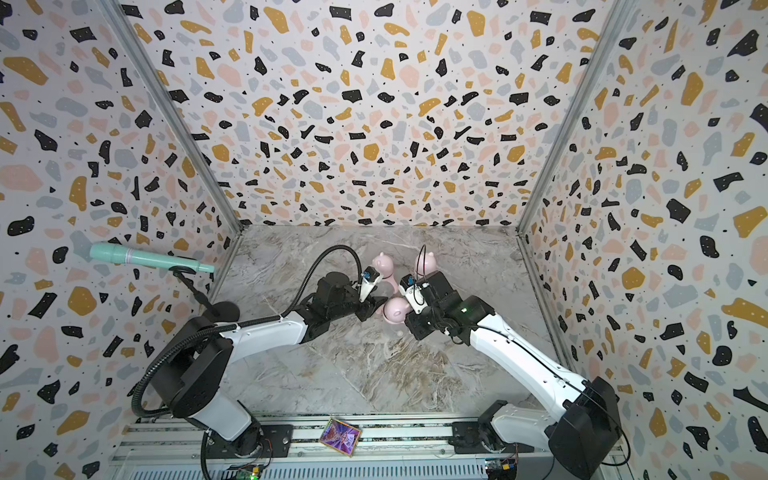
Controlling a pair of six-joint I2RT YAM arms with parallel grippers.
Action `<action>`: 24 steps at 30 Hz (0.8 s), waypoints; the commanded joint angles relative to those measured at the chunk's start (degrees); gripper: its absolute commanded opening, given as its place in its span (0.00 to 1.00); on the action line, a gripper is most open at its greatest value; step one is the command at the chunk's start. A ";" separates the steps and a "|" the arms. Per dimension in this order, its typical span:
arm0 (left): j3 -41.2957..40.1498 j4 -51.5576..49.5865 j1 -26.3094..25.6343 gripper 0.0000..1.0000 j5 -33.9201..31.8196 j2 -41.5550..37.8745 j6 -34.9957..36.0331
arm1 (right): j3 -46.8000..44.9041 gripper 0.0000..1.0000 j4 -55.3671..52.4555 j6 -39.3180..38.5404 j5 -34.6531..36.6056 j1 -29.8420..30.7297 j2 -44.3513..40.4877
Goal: Assemble the baby bottles
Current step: Close the lid on the baby bottle.
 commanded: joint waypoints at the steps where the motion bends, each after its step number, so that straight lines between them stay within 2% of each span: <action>1: 2.44 0.43 -0.61 0.49 -0.20 0.50 1.88 | -0.12 0.32 1.14 -0.94 -0.78 -0.20 -0.14; 24: 3.06 -1.03 -1.80 0.49 0.40 1.12 2.86 | 3.37 0.28 3.84 -2.54 -1.92 -0.26 1.92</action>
